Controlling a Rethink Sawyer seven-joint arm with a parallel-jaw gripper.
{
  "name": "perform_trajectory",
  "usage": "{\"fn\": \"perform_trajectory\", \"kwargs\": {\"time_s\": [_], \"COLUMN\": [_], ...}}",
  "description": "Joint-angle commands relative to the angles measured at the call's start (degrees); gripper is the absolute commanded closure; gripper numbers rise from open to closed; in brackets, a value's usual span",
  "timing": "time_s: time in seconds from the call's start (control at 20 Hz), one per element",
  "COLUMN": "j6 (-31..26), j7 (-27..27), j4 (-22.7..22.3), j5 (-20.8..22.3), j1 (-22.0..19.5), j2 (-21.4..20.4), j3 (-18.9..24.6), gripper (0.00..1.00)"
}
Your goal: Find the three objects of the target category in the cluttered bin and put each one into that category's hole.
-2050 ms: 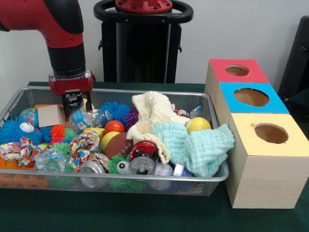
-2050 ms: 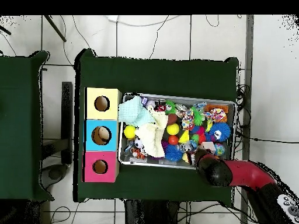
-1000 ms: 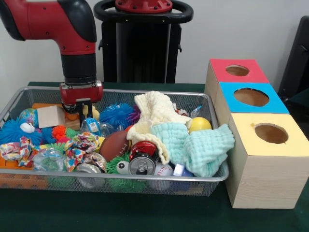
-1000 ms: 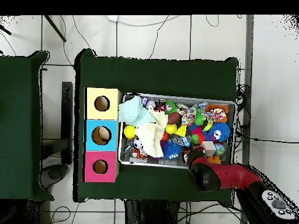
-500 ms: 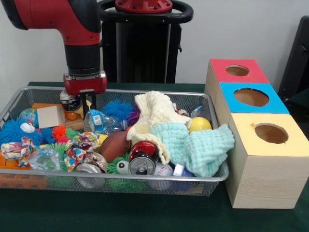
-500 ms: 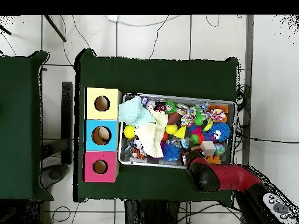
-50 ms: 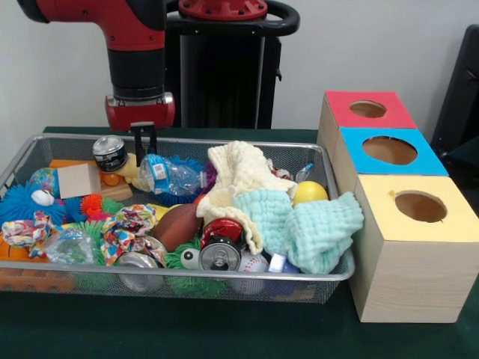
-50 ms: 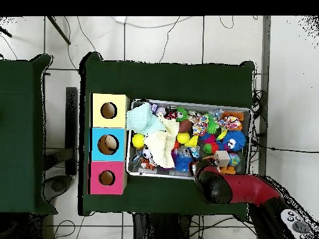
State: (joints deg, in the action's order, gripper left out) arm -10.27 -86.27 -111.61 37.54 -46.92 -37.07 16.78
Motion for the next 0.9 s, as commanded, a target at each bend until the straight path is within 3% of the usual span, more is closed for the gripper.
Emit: {"fn": "perform_trajectory", "kwargs": {"time_s": [0.05,0.5,0.9], "j6": [-5.30,-7.92,-6.13], "j7": [-5.02,-5.51,-7.25], "j4": [-3.27,-5.36,-5.34], "j5": [-3.90,-8.70,-11.26], "j1": [0.87,2.69,6.38], "j2": [-4.36,-8.18,-8.08], "j3": [3.71,4.22,2.44], "gripper": [1.00,1.00,1.00]}}
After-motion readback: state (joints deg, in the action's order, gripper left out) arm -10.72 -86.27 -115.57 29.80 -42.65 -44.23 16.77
